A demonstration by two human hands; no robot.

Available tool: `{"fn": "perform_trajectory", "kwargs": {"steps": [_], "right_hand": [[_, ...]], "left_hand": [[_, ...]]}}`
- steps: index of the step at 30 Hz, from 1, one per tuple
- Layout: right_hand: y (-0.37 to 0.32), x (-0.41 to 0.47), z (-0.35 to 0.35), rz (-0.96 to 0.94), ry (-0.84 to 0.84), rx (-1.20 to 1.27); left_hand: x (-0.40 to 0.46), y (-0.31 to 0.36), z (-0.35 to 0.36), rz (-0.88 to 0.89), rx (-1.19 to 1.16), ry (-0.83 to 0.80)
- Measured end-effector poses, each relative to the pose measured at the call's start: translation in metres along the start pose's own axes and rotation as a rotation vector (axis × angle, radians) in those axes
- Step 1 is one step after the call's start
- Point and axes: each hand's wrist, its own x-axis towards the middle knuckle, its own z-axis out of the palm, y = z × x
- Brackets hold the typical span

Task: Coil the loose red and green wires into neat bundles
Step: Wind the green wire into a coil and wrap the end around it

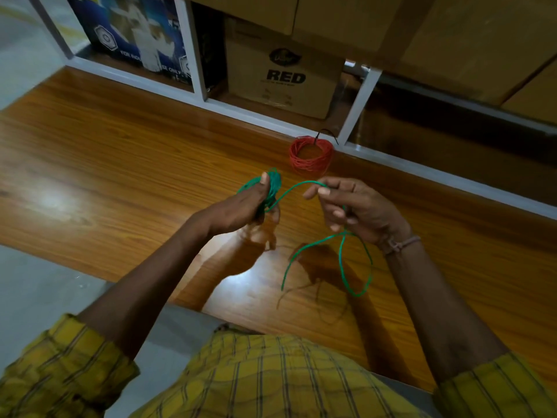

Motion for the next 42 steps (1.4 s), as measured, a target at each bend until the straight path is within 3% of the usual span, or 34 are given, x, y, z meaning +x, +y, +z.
{"fn": "perform_trajectory", "kwargs": {"steps": [7, 10, 16, 22, 28, 30, 32, 35, 37, 42], "right_hand": [[0.009, 0.03, -0.026, -0.085, 0.321, -0.549], [0.027, 0.038, -0.022, -0.102, 0.361, -0.621], [0.071, 0.033, -0.001, 0.055, 0.293, -0.632], [0.084, 0.013, 0.038, 0.19, 0.081, -0.44], [0.07, -0.003, 0.053, 0.247, -0.127, -0.384], [0.06, -0.005, 0.051, 0.206, -0.156, -0.525], [0.049, -0.005, 0.045, 0.161, -0.128, -0.615], [0.03, -0.005, 0.029, 0.114, -0.076, -0.655], [0.018, -0.004, 0.015, 0.103, -0.046, -0.692], [0.0, -0.001, -0.008, 0.062, -0.005, -0.801]], "left_hand": [[-0.013, 0.019, 0.002, 0.081, -0.359, -0.352], [-0.017, 0.023, -0.001, 0.146, -0.592, -0.452], [-0.008, 0.022, -0.012, 0.309, -0.984, -0.323], [0.009, 0.017, -0.011, 0.308, -1.133, -0.19], [0.025, 0.004, -0.003, 0.19, -0.969, 0.091], [0.028, -0.002, -0.003, 0.109, -0.746, 0.145], [0.027, -0.007, -0.002, 0.055, -0.377, 0.2], [0.021, -0.008, -0.002, 0.09, 0.156, 0.159], [0.018, -0.009, -0.004, 0.07, 0.346, 0.108], [0.007, -0.004, -0.005, 0.069, 0.28, -0.104]]}}
